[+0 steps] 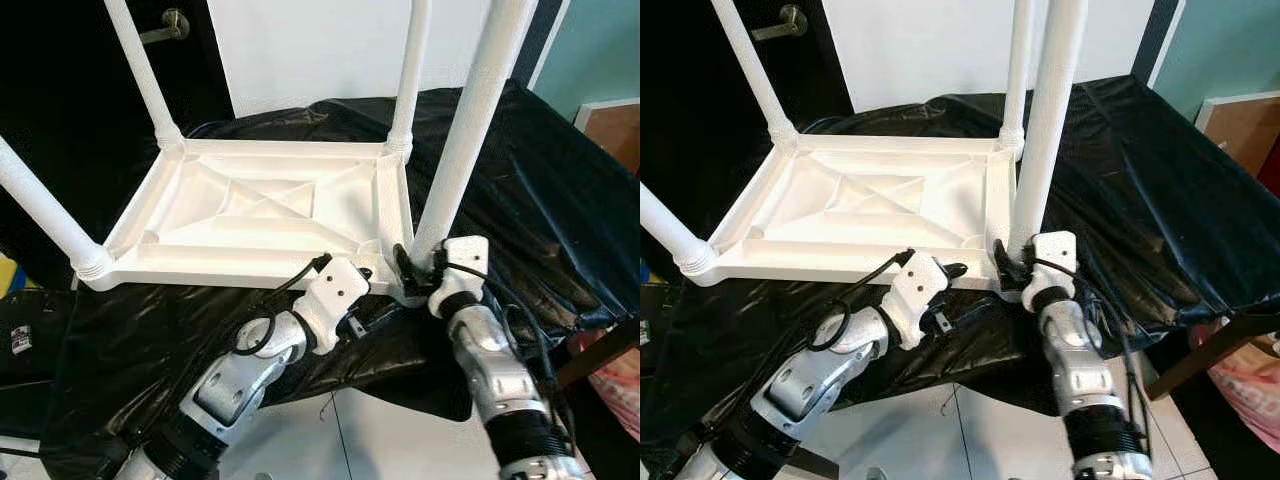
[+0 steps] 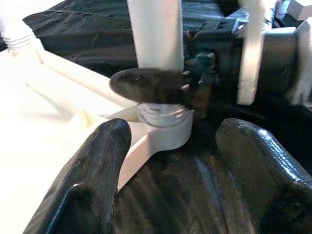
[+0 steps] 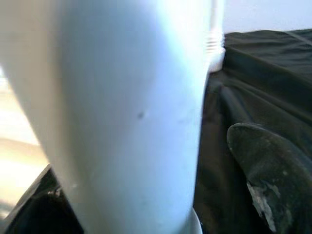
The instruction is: Building children table
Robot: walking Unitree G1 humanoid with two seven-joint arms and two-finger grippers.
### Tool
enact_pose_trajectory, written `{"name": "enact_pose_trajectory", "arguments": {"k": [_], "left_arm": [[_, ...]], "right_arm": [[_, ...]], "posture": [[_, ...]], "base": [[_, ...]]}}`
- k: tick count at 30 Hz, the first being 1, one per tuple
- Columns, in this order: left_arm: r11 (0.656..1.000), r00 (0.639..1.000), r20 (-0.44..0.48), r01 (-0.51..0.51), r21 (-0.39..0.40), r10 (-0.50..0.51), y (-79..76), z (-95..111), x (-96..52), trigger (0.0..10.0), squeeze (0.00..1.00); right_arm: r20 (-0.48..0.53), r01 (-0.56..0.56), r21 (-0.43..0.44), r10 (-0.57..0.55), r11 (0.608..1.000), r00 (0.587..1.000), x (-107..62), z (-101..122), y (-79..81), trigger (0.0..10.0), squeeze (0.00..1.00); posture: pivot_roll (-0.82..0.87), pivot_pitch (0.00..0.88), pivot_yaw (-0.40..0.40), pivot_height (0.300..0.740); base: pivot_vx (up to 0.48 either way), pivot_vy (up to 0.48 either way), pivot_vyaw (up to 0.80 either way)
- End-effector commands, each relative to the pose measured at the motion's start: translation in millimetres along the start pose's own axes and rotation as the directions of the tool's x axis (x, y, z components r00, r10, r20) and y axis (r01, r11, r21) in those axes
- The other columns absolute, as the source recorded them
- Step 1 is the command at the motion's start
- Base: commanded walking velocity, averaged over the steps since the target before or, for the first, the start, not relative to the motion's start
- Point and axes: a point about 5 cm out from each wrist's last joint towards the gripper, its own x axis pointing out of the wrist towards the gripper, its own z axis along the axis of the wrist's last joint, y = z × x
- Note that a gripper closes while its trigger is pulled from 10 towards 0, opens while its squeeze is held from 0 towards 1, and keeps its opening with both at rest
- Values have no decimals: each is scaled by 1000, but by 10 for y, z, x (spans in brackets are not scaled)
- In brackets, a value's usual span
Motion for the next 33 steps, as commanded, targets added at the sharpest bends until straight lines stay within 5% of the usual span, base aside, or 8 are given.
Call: {"name": "enact_pose_trajectory", "arguments": {"k": [1, 2, 12, 14, 19, 31, 32, 33], "left_arm": [[1000, 1000, -9, -30, 9, 30, 33, -44, -22, 10000, 0], [1000, 1000, 6, -19, 18, 18, 29, -33, -24, 10000, 0], [994, 996, 20, 88, -71, -86, -3, -19, -50, 10000, 0], [989, 994, 27, 109, -98, -106, -12, -9, -69, 10000, 0], [985, 993, 30, 117, -127, -114, -4, -5, -79, 10000, 0], [987, 995, 35, 94, -131, -90, 44, 14, -90, 10000, 0], [987, 996, 34, 89, -132, -85, 51, 12, -86, 10000, 0], [988, 996, 34, 84, -133, -80, 55, 12, -82, 10000, 0]], "right_arm": [[17, -52, 11, 52, 999, 999, -34, 10, -23, 10000, 784], [15, -116, 9, 116, 993, 993, -31, 13, -21, 10000, 0], [-17, -355, -70, 355, 932, 935, 138, 68, -15, 10000, 0], [-39, -395, -87, 393, 915, 919, 201, 66, -3, 2745, 0], [-65, -422, -91, 418, 902, 906, 255, 42, 7, 0, 0], [-110, -451, -38, 445, 892, 889, 254, -97, 75, 667, 0], [-113, -434, -33, 429, 900, 896, 254, -104, 91, 10000, 0], [-116, -420, -35, 414, 907, 903, 254, -111, 110, 10000, 0]], "posture": [[-45, 37, 12, 740], [-46, 36, 15, 740], [-39, 42, 19, 740], [-31, 46, 15, 740], [-17, 48, 8, 740], [-14, 61, -4, 740], [-15, 61, -7, 740], [-15, 62, -10, 740]], "base": [[0, 0, 0], [0, 0, 0], [0, 0, 0], [0, 0, 0], [0, 0, 0], [0, 0, 0], [0, 0, 0], [0, 0, 0]]}}
